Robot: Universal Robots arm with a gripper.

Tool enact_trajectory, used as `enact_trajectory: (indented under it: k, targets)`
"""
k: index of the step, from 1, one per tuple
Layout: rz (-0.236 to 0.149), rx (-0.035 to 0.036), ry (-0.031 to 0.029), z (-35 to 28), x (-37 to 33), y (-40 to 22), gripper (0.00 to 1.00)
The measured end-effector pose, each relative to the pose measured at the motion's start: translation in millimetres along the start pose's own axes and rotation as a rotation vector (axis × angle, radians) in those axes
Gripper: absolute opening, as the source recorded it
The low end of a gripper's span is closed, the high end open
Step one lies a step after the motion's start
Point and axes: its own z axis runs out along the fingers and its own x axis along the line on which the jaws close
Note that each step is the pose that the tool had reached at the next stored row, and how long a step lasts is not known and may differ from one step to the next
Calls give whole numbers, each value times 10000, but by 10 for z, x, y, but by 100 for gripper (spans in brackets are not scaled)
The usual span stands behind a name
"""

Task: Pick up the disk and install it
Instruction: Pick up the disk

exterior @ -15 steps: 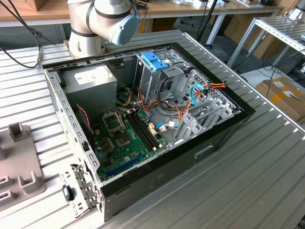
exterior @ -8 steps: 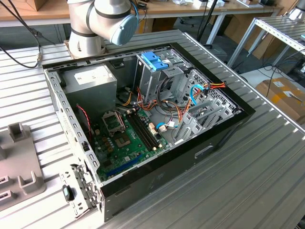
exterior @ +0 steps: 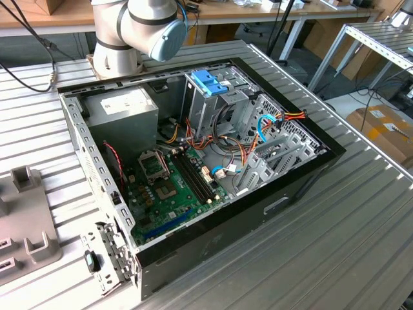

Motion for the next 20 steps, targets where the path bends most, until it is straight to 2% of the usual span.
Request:
enact_trajectory:
  k: [5, 9, 15, 20]
  targets:
    - [-870, -21, 37, 0, 0, 0, 11]
    - [-1841, -45, 78, 0, 0, 0, 11]
    - [-2879, -70, 123, -1, 0, 0, 11]
    - [-3931, -96, 167, 0, 0, 0, 11]
